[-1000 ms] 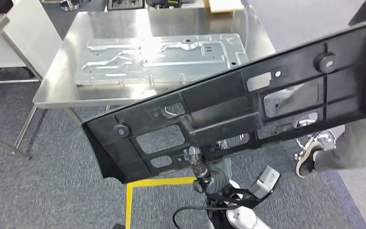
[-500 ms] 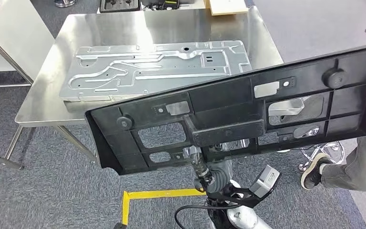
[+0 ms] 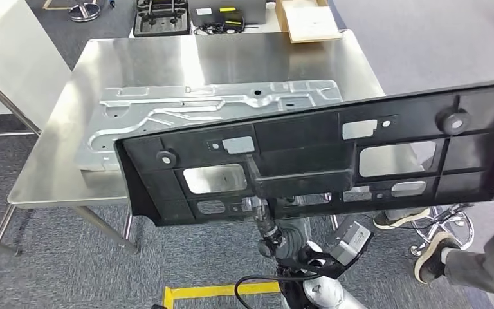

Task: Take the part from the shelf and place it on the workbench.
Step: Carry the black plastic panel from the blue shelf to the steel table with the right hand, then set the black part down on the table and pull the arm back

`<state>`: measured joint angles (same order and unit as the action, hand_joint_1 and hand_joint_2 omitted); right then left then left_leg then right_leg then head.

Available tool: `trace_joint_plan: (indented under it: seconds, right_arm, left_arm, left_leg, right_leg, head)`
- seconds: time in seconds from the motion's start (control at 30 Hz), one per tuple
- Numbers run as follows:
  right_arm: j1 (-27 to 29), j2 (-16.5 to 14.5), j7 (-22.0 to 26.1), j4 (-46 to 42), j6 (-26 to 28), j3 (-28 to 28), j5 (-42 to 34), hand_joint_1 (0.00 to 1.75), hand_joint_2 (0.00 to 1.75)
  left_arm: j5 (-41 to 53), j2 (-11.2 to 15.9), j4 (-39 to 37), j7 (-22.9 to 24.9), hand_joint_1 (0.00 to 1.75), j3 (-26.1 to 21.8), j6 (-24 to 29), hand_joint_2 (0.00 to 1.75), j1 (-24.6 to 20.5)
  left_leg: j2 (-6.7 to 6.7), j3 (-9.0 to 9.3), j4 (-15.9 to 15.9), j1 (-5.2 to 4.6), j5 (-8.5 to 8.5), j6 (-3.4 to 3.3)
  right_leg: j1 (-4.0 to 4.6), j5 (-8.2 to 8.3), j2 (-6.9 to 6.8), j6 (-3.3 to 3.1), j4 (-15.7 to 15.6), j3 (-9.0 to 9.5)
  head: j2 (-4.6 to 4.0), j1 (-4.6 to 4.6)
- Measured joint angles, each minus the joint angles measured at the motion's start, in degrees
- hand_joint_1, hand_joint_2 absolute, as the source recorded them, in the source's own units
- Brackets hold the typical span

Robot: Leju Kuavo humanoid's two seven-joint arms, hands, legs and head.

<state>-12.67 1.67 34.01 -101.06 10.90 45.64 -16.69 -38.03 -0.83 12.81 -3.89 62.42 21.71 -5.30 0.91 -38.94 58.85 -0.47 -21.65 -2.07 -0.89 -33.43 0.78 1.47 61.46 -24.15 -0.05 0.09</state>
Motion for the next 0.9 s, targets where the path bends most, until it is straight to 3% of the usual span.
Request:
trace_joint_plan:
  seconds: [0.07, 0.13, 0.17, 0.2, 0.23, 0.27, 0.3, 0.37, 0.47, 0.53, 0.63, 0.67, 0.7, 0.73, 0.8, 0.83, 0.9]
  right_arm:
    - [-0.43, 0.07, -0.84, -0.01, 1.15, 0.0, 1.06, 1.75, 1.75]
    - [-0.58, 0.21, -1.72, 0.01, 1.91, 0.0, 1.88, 1.75, 1.75]
    - [-0.63, 0.31, -2.28, 0.01, 2.37, 0.0, 2.49, 1.75, 1.75]
    - [-0.75, 0.43, -3.29, 0.02, 3.11, 0.0, 3.56, 1.75, 1.75]
    - [-0.99, 0.63, -4.77, 0.02, 4.25, 0.0, 5.22, 1.75, 1.75]
    - [-1.41, 0.95, -6.65, 0.04, 5.6, 0.0, 7.28, 1.75, 1.75]
    - [-1.9, 1.4, -8.59, 0.11, 6.88, -0.01, 9.36, 1.75, 1.75]
    - [-2.94, 2.37, -11.9, 0.33, 8.79, -0.02, 12.88, 1.75, 1.75]
    - [-4.25, 3.25, -17.61, 0.52, 11.17, -0.02, 18.91, 1.75, 1.75]
    - [-5.77, 3.73, -23.31, 0.74, 12.71, -0.02, 25.43, 1.75, 1.75]
    - [-7.66, 4.92, -30.99, 1.48, 13.39, -0.02, 33.14, 1.75, 1.75]
    - [-8.04, 5.44, -33.17, 1.76, 13.2, -0.01, 34.89, 1.75, 1.75]
    - [-8.48, 6.03, -35.43, 2.05, 12.82, -0.01, 36.49, 1.75, 1.75]
    - [-9.08, 6.68, -37.73, 2.32, 12.22, -0.01, 38.07, 1.75, 1.75]
    - [-10.71, 8.32, -43.16, 2.78, 10.15, -0.02, 42.14, 1.75, 1.75]
    - [-11.66, 9.24, -45.81, 2.99, 8.87, -0.02, 44.28, 1.75, 1.75]
    - [-13.4, 11.1, -50.67, 3.32, 5.78, -0.02, 48.37, 1.75, 1.75]
  left_arm:
    - [0.11, -0.03, 0.0, -0.22, 0.0, 0.0, 0.16, 1.75, -0.38]
    - [0.09, -0.02, 0.0, -0.36, 0.0, 0.0, 0.21, 1.75, -0.48]
    - [0.08, -0.02, 0.0, -0.38, 0.0, 0.0, 0.21, 1.75, -0.4]
    - [0.04, -0.02, 0.0, -0.39, 0.0, 0.0, 0.21, 1.75, -0.3]
    - [-0.04, -0.03, 0.0, -0.4, 0.0, 0.0, 0.22, 1.75, -0.22]
    - [-0.12, -0.03, 0.0, -0.41, 0.0, 0.0, 0.22, 1.75, -0.17]
    - [-0.2, -0.03, 0.0, -0.43, 0.0, 0.01, 0.23, 1.75, -0.14]
    - [-0.32, -0.02, -0.01, -0.44, 0.0, 0.02, 0.3, 1.75, -0.1]
    - [-0.65, 0.06, -0.02, -0.43, 0.0, 0.02, 0.54, 1.75, -0.05]
    - [-1.11, 0.16, -0.02, -0.43, 0.0, 0.02, 0.65, 1.75, -0.2]
    - [-1.76, 0.21, -0.02, -0.43, 0.0, 0.02, 0.66, 1.75, -0.43]
    - [-1.96, 0.25, -0.02, -0.43, 0.0, 0.02, 0.65, 1.75, -0.39]
    - [-2.2, 0.32, -0.02, -0.44, 0.0, 0.02, 0.63, 1.75, -0.33]
    - [-2.44, 0.44, -0.02, -0.44, 0.0, 0.02, 0.62, 1.75, -0.28]
    - [-2.82, 0.75, -0.02, -0.44, 0.0, 0.02, 0.44, 1.75, -0.3]
    - [-2.98, 0.94, -0.02, -0.44, 0.0, 0.02, 0.32, 1.75, -0.38]
    - [-3.23, 1.19, -0.03, -0.33, 0.0, 0.01, 0.08, 1.75, -0.48]
  left_leg:
    - [0.05, 1.03, -0.48, 0.07, -0.64, -0.59]
    - [0.12, 1.86, -0.51, 0.04, -1.61, -0.91]
    - [0.18, 2.4, -0.47, 0.02, -2.16, -0.88]
    - [0.24, 3.06, -0.42, 0.01, -2.74, -0.85]
    - [0.32, 3.76, -0.35, 0.01, -3.32, -0.79]
    - [0.38, 4.37, -0.28, 0.01, -3.89, -0.7]
    - [0.45, 4.85, -0.07, -0.03, -4.4, -0.54]
    - [0.63, 5.03, 0.26, -0.1, -5.05, -0.09]
    - [0.66, 4.93, 0.6, -0.19, -5.55, 0.62]
    - [0.32, 3.93, 2.81, -0.06, -6.77, 1.28]
    - [-0.15, -1.31, 12.01, 0.72, -10.33, 2.41]
    - [-0.26, -2.77, 14.03, 0.95, -10.64, 2.63]
    - [-0.37, -3.33, 14.16, 1.09, -9.92, 2.74]
    - [-0.46, -2.86, 12.25, 1.18, -8.19, 2.77]
    - [-0.57, -0.07, 5.16, 1.19, -3.9, 2.63]
    - [-0.58, 1.11, 2.04, 1.01, -2.97, 2.45]
    - [-0.54, 1.94, -0.08, 0.62, -2.8, 1.92]
  right_leg:
    - [-0.16, -1.31, -0.21, 0.33, 5.69, -3.75]
    - [-0.17, -4.81, -0.24, 0.62, 10.51, -8.27]
    - [-0.17, -6.07, -0.24, 0.75, 11.21, -9.89]
    - [-0.17, -6.05, -0.24, 0.84, 10.48, -10.9]
    - [-0.17, -4.47, -0.24, 0.86, 8.49, -11.35]
    - [-0.17, -1.24, -0.24, 0.79, 5.49, -11.46]
    - [-0.11, 2.25, -0.23, 0.55, 2.6, -11.59]
    - [0.17, 6.68, -0.21, -0.29, -0.78, -11.73]
    - [0.19, 7.55, -0.17, -1.58, -1.58, -11.36]
    - [-0.18, 7.63, -0.19, -2.03, -2.18, -10.67]
    - [-0.33, 7.29, -0.45, -2.42, -2.36, -10.04]
    - [-0.34, 7.11, -0.52, -2.46, -2.34, -9.88]
    - [-0.37, 6.93, -0.54, -2.43, -2.31, -9.69]
    - [-0.41, 6.73, -0.51, -2.33, -2.27, -9.45]
    - [-0.52, 6.3, -0.45, -1.95, -2.23, -8.85]
    - [-0.55, 6.14, -0.45, -1.67, -2.21, -8.74]
    - [-0.58, 5.94, -0.49, -0.96, -2.25, -8.78]
  head:
    - [0.01, 0.15]
    - [0.01, 0.25]
    - [0.01, 0.27]
    - [0.01, 0.27]
    - [0.01, 0.28]
    - [0.01, 0.28]
    - [0.0, 0.27]
    - [-0.01, 0.24]
    - [0.01, 0.31]
    - [-0.01, 0.04]
    - [0.0, -0.33]
    - [0.01, -0.33]
    - [0.0, -0.34]
    - [0.0, -0.35]
    - [-0.01, -0.33]
    - [-0.01, -0.36]
    - [-0.01, -0.36]
